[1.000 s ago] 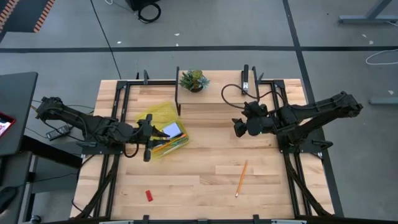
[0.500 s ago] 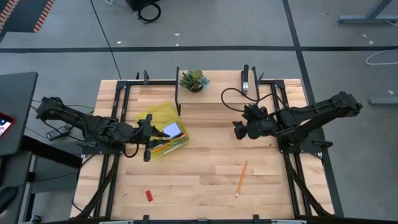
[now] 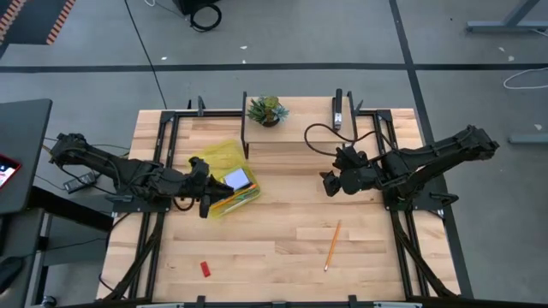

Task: Pack school essentials
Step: Put the red eraser into the yellow supply box

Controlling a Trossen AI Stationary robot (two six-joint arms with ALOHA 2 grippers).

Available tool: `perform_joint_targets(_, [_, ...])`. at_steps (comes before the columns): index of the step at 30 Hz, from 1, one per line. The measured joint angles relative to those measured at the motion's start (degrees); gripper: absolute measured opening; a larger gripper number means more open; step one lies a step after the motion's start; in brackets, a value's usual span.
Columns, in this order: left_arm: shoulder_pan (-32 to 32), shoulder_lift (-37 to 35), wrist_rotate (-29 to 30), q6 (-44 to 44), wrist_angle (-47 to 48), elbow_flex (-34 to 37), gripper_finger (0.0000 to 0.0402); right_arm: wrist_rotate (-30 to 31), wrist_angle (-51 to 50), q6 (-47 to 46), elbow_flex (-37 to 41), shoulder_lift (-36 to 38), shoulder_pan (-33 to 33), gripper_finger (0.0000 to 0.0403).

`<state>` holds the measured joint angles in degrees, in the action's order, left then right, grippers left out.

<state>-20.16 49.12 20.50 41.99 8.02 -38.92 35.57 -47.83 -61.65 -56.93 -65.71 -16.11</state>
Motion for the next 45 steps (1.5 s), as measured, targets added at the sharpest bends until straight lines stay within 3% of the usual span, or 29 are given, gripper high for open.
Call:
perform_joint_targets(3, [-0.01,0.0,-8.0,2.28,0.68,0.0,0.0077,0.17,0.0,0.04,0.0,0.0,-0.61,0.0293])
perform_joint_targets(8, [-0.13,0.0,-25.05,-0.97,0.91,0.0,0.0073,0.36,-0.04,0.31,0.0,0.0,-0.57,0.0293])
perform_joint_targets(13, [-3.46,0.86,-31.62,-5.07,4.77,0.02,0.0076,0.39,-0.04,0.77,0.0,0.0,-0.57,0.0293])
perform_joint_targets(21, [-12.01,7.42,-31.07,-18.05,14.87,0.02,0.0099,0.65,0.24,1.27,0.0,0.02,-0.57,0.0293])
perform_joint_targets(32, [-21.95,19.24,-22.22,-29.79,14.53,0.02,0.0187,1.05,0.64,1.25,0.0,0.02,-0.57,0.0293])
perform_joint_targets(37, [-25.81,24.12,-21.06,-35.22,12.27,0.02,0.0223,1.05,1.26,1.29,0.0,0.02,-0.53,0.0293])
perform_joint_targets(45, [-29.44,31.65,-18.11,-37.27,7.79,-0.02,0.0231,1.05,1.33,1.12,0.0,0.02,-0.53,0.0293])
